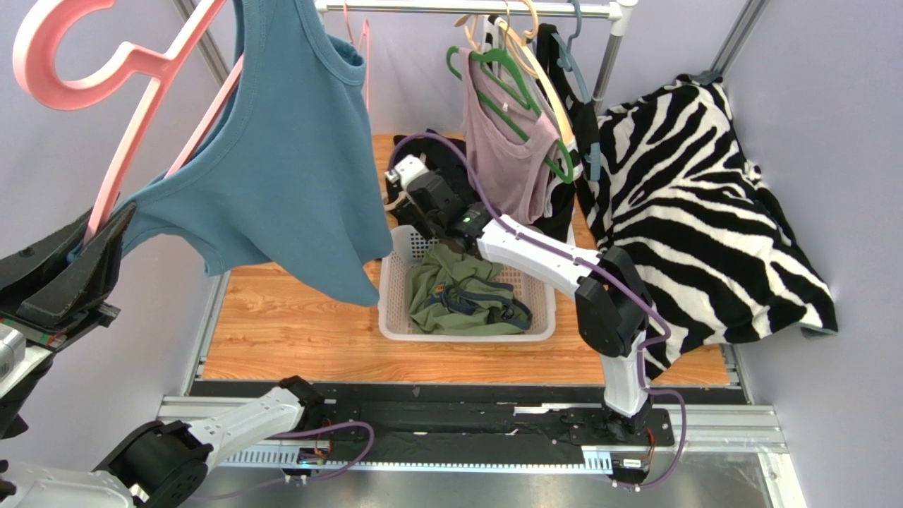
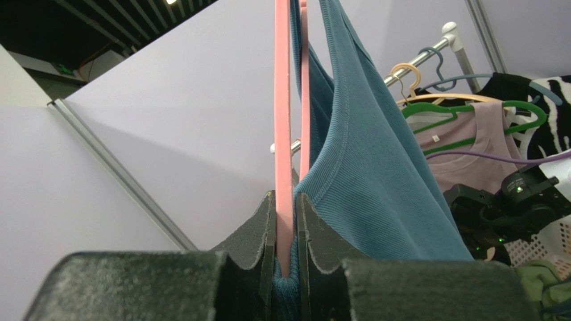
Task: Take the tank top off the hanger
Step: Pick up the hanger at the center of the board.
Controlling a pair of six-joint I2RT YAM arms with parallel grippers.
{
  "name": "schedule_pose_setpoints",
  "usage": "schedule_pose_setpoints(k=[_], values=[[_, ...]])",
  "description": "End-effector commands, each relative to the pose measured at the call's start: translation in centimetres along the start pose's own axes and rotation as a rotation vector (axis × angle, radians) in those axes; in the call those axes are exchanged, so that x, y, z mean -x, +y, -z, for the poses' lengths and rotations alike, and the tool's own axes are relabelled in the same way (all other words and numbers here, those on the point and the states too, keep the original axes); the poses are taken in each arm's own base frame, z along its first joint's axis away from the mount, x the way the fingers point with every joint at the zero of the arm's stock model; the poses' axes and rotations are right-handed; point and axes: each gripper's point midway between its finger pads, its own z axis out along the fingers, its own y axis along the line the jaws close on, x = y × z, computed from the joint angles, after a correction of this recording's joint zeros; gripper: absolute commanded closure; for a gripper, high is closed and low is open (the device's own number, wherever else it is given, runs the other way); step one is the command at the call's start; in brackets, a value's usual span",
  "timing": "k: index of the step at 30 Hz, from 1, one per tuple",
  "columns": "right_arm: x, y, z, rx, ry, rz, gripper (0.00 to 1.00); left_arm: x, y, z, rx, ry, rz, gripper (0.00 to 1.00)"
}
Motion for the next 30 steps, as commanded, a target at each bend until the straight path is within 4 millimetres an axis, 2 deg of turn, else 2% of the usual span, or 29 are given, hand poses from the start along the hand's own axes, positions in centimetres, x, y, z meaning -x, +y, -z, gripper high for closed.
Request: schedule_pose_setpoints(k=[1, 3, 4, 6, 8, 9, 11, 12, 25, 27, 30], values=[[4.6, -0.8, 0.6, -0.110, -0.088, 0.059, 0.34, 2.2, 2.1, 0.6, 0.096, -0.075, -0.023, 1.00], [3.6, -0.1, -0.5, -0.107, -0.049, 0.079, 0.34, 2.4, 2.2, 1.0, 0.100, -0.082, -0.019, 1.00], [4.0, -0.3, -0.7, -0.119, -0.051, 0.075, 0.33, 2.3, 2.2, 1.0, 0.099, -0.080, -0.019, 1.00], [2.7, 0.1, -1.8, -0.127, -0.005, 0.100, 0.33, 2.6, 2.2, 1.4, 0.103, -0.089, -0.012, 1.00], [2.7, 0.4, -2.3, -0.122, 0.010, 0.096, 0.33, 2.6, 2.1, 1.5, 0.097, -0.090, -0.007, 1.00], [1.7, 0.5, -3.1, -0.124, 0.040, 0.105, 0.33, 2.6, 2.1, 1.7, 0.097, -0.093, -0.006, 1.00], [1.4, 0.5, -3.5, -0.128, 0.054, 0.102, 0.32, 2.6, 2.0, 1.8, 0.092, -0.093, -0.005, 1.00], [0.4, 0.5, -4.1, -0.129, 0.085, 0.102, 0.32, 2.7, 2.0, 2.0, 0.092, -0.095, -0.005, 1.00], [-2.9, -0.3, -6.0, -0.112, 0.216, 0.081, 0.32, 3.1, 2.1, 2.8, 0.096, -0.113, 0.010, 1.00], [-4.4, -0.1, -6.7, -0.098, 0.261, 0.079, 0.32, 3.1, 2.1, 2.7, 0.096, -0.113, 0.010, 1.00], [-5.3, -0.1, -7.2, -0.098, 0.290, 0.073, 0.34, 3.1, 2.1, 2.8, 0.097, -0.113, 0.010, 1.00]])
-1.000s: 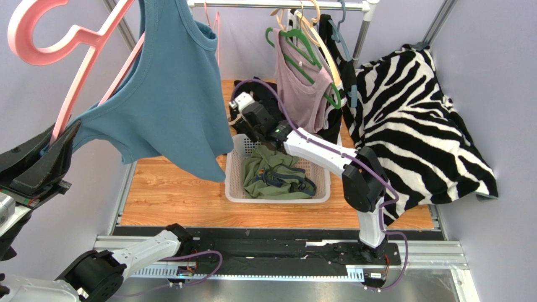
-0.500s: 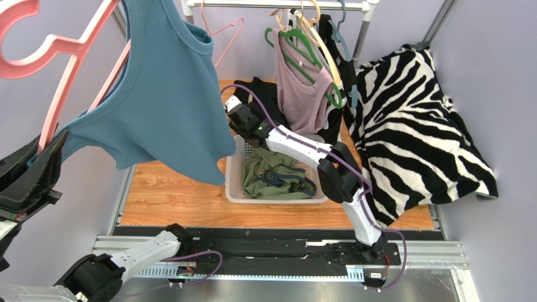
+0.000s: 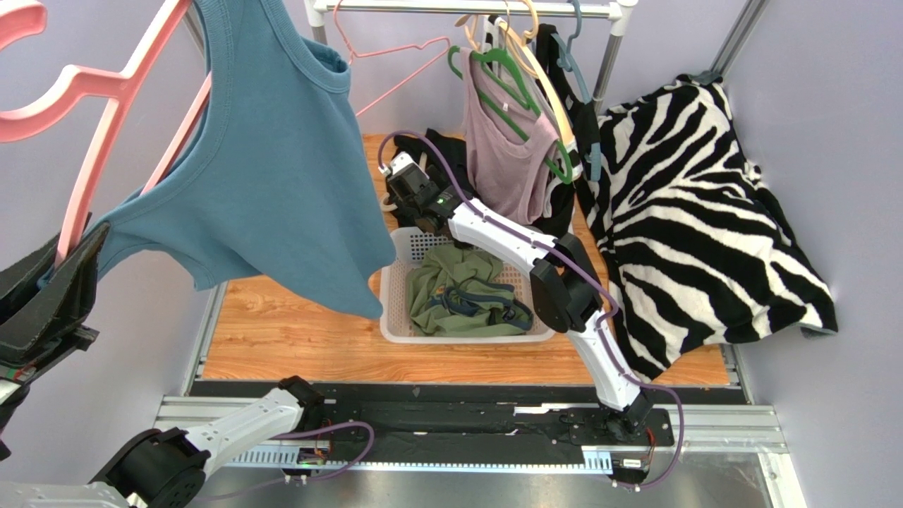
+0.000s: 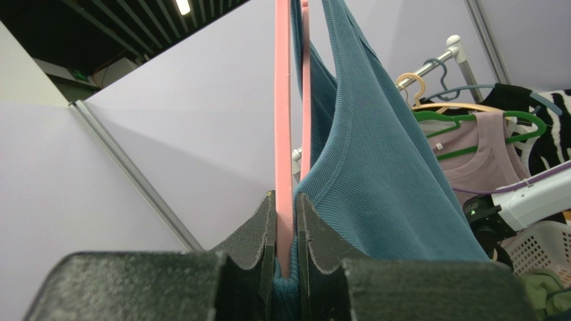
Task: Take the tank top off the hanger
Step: Pick up the hanger at the center of the board.
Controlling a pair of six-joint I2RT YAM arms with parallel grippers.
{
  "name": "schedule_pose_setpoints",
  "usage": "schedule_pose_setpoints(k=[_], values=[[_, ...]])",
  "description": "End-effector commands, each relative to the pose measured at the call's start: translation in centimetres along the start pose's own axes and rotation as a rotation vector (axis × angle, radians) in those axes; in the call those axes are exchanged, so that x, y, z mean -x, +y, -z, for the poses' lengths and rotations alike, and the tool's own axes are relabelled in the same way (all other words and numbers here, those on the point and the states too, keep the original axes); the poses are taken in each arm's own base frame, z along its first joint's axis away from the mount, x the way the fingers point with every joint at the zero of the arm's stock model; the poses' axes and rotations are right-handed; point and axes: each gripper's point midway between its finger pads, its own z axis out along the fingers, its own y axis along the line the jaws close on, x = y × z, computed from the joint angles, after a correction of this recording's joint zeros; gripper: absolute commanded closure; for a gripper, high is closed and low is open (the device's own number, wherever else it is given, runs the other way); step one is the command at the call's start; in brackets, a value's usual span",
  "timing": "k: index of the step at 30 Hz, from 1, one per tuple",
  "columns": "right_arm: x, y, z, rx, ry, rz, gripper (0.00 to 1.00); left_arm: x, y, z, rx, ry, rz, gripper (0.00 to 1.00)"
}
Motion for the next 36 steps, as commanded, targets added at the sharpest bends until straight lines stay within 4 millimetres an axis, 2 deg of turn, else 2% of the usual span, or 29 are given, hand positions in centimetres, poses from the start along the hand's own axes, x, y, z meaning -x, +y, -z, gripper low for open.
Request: schedule_pose_setpoints(k=[1, 6, 9, 10, 16, 19, 23, 24, 26, 28, 29, 30, 33, 35, 36], values=[[-3.0, 0.9, -1.4, 0.020, 0.107, 0.020, 0.36, 2.1, 1.5, 0.3, 0.063, -0.079, 0.007, 1.00], [-4.3, 0.0, -2.0, -0.024, 0.140, 0.034, 0.46, 2.2, 1.5, 0.4, 0.064, -0.081, 0.011, 1.00], [-4.6, -0.8, -2.2, -0.053, 0.150, 0.027, 0.62, 2.1, 1.4, 0.4, 0.060, -0.079, 0.017, 1.00], [-4.5, -0.9, -2.2, -0.053, 0.146, 0.019, 0.68, 2.1, 1.3, 0.4, 0.057, -0.077, 0.017, 1.00], [-3.3, -1.5, -1.8, -0.056, 0.113, -0.013, 0.90, 2.0, 1.3, 0.4, 0.055, -0.075, 0.022, 1.00], [-1.5, -2.5, -0.8, -0.067, 0.069, -0.046, 1.00, 1.8, 1.1, 0.3, 0.051, -0.068, 0.027, 1.00], [1.2, -4.5, 1.6, -0.065, -0.007, -0.110, 1.00, 1.7, 1.1, 0.2, 0.051, -0.063, 0.026, 1.00], [2.3, -5.2, 2.9, -0.051, -0.039, -0.140, 1.00, 1.8, 1.2, 0.3, 0.054, -0.068, 0.025, 1.00], [2.8, -5.9, 4.1, -0.029, -0.060, -0.169, 1.00, 1.8, 1.3, 0.3, 0.058, -0.069, 0.025, 1.00], [4.0, -6.8, 6.1, -0.001, -0.104, -0.214, 1.00, 1.9, 1.4, 0.2, 0.062, -0.070, 0.025, 1.00], [3.6, -6.8, 6.3, 0.008, -0.101, -0.219, 1.00, 1.9, 1.4, 0.3, 0.064, -0.069, 0.025, 1.00], [4.2, -7.4, 7.7, 0.023, -0.127, -0.253, 1.00, 1.8, 1.4, 0.2, 0.063, -0.065, 0.024, 1.00], [3.7, -7.5, 8.9, 0.061, -0.131, -0.272, 1.00, 1.7, 1.4, 0.1, 0.066, -0.063, 0.023, 1.00], [4.1, -8.1, 10.8, 0.081, -0.160, -0.350, 1.00, 1.9, 1.6, 0.2, 0.073, -0.068, 0.020, 1.00], [3.6, -7.7, 11.1, 0.100, -0.151, -0.359, 1.00, 1.9, 1.7, 0.1, 0.077, -0.069, 0.021, 1.00]])
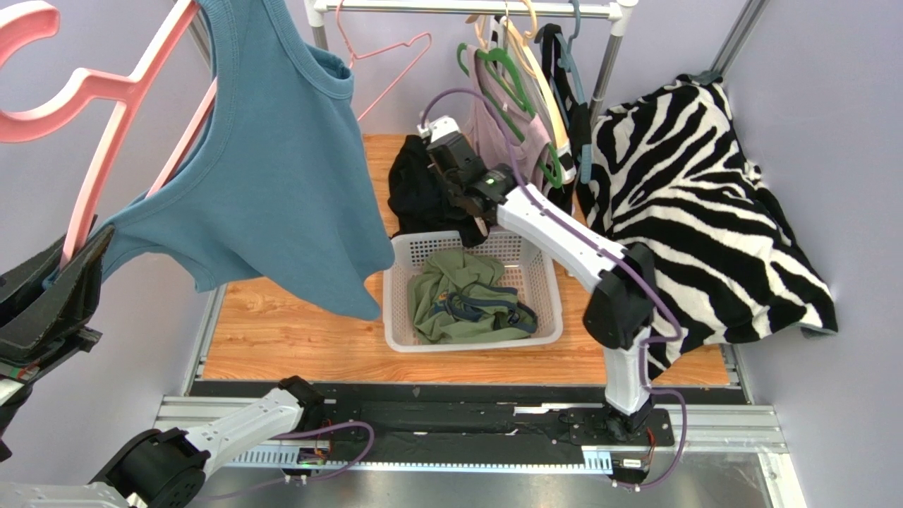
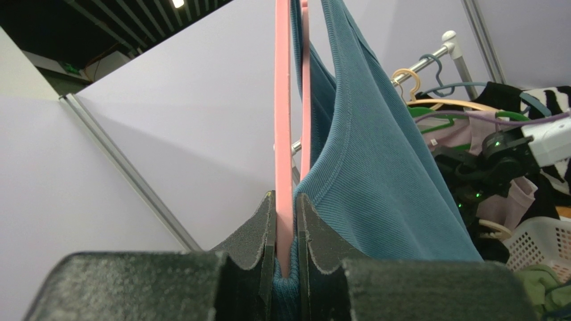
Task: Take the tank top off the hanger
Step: Pick up the hanger at the center of the board.
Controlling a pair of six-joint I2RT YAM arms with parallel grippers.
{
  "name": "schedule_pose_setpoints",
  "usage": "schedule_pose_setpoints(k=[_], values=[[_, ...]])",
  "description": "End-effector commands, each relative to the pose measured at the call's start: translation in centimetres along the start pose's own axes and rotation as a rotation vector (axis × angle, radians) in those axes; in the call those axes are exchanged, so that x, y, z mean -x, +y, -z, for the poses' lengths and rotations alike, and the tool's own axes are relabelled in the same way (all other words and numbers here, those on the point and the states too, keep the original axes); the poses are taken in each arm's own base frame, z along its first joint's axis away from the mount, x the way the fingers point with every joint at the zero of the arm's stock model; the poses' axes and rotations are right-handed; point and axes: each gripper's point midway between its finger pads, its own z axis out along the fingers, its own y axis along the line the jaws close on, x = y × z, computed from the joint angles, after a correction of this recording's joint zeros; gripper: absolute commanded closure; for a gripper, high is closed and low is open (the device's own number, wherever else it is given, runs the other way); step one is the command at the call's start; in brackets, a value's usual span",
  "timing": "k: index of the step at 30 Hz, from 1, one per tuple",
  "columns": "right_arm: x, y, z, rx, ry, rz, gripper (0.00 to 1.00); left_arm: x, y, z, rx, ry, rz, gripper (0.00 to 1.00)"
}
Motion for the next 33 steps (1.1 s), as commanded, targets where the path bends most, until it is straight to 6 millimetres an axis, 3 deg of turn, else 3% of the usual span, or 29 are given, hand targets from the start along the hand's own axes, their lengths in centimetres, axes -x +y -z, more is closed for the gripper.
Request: schedule_pose_setpoints(k=[1, 6, 10, 15, 23, 27, 33], values=[[2.5, -0.9, 4.7, 0.070, -0.094, -0.175, 1.00, 2.4, 2.0, 0.1, 0.088, -0.087, 0.002, 1.00], [2.1, -1.1, 7.4, 0.117, -0.107, -0.257, 1.00, 2.4, 2.0, 0.1, 0.087, -0.087, 0.005, 1.00], [3.1, -1.7, 9.8, 0.129, -0.157, -0.300, 1.00, 2.6, 2.0, 0.1, 0.093, -0.093, 0.007, 1.00], [6.2, -3.6, 14.0, 0.102, -0.282, -0.324, 1.00, 2.7, 1.9, 0.1, 0.091, -0.094, 0.009, 1.00], [14.0, -7.4, 21.9, 0.042, -0.560, -0.362, 1.00, 2.8, 1.9, 0.1, 0.095, -0.097, 0.006, 1.00], [16.6, -9.4, 24.9, 0.011, -0.659, -0.391, 1.00, 2.7, 1.8, 0.0, 0.091, -0.094, 0.007, 1.00], [18.4, -11.4, 28.4, -0.004, -0.768, -0.416, 1.00, 2.6, 1.8, -0.1, 0.096, -0.089, 0.004, 1.00]])
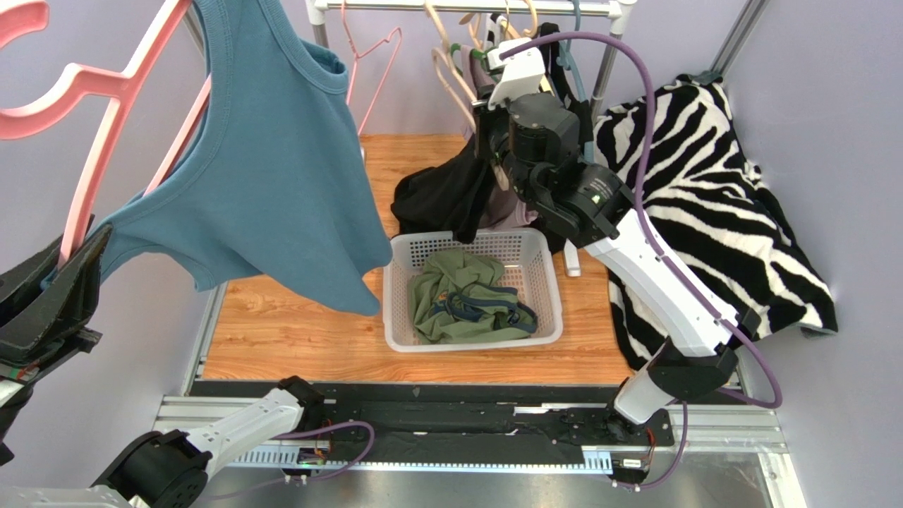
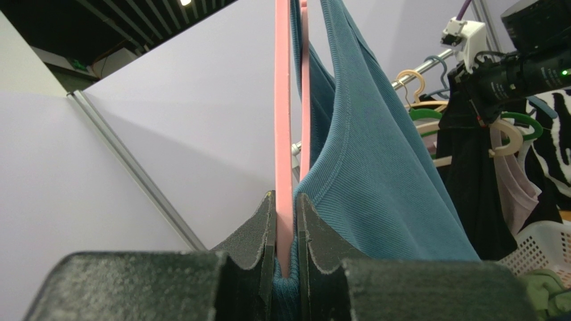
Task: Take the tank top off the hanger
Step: Pick up the hanger at the center of the board, then place the hanger at the clothesline.
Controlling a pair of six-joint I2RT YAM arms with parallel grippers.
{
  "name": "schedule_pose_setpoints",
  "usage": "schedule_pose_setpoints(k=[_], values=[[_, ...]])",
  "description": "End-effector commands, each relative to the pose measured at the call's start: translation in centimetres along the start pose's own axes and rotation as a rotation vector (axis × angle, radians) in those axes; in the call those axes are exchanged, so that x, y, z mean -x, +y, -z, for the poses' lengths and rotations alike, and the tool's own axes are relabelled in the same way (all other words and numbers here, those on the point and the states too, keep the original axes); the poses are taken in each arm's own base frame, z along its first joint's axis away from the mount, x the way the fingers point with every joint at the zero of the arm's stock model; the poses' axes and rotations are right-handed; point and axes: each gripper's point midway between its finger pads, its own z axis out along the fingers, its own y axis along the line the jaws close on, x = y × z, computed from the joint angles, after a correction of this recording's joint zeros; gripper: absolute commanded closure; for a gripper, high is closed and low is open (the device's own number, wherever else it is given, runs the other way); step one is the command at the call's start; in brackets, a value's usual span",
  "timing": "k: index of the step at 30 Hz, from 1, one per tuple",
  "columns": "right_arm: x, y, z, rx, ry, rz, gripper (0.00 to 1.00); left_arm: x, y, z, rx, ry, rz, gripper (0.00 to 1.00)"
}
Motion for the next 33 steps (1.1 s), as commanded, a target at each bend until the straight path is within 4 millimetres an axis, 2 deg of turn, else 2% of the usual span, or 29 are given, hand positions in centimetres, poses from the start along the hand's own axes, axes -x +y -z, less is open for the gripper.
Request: schedule_pose_setpoints(k=[1, 4, 7, 11, 14, 19, 21, 25, 31, 33], values=[[7.4, -1.9, 3.2, -0.023, -0.225, -0.077, 1.00, 2.4, 1.6, -0.2, 0.069, -0.091, 0.006, 1.00], [9.0, -2.3, 3.9, -0.026, -0.266, -0.092, 1.00, 2.3, 1.5, -0.5, 0.065, -0.088, 0.009, 1.00], [9.8, -2.2, 3.5, -0.037, -0.279, -0.086, 1.00, 2.2, 1.4, -0.6, 0.063, -0.085, 0.011, 1.00], [9.0, -1.5, 1.7, -0.055, -0.258, -0.076, 1.00, 2.4, 1.4, -0.4, 0.063, -0.089, 0.012, 1.00], [7.4, -1.0, -0.3, -0.073, -0.221, -0.078, 1.00, 2.3, 1.4, -0.4, 0.066, -0.085, 0.012, 1.00], [3.6, -0.3, -3.5, -0.082, -0.140, -0.106, 1.00, 2.2, 1.4, -0.2, 0.063, -0.083, 0.007, 1.00], [2.1, -0.1, -4.1, -0.080, -0.111, -0.103, 1.00, 2.3, 1.4, 0.0, 0.066, -0.087, 0.005, 1.00], [0.5, 0.0, -4.9, -0.082, -0.080, -0.115, 1.00, 2.2, 1.3, 0.0, 0.060, -0.084, 0.010, 1.00], [-1.7, -1.1, -6.1, -0.110, -0.021, -0.105, 1.00, 2.1, 1.0, 0.0, 0.049, -0.082, 0.012, 1.00], [-2.3, -1.8, -6.1, -0.122, -0.003, -0.096, 0.89, 1.9, 0.8, -0.1, 0.039, -0.075, 0.013, 1.00]])
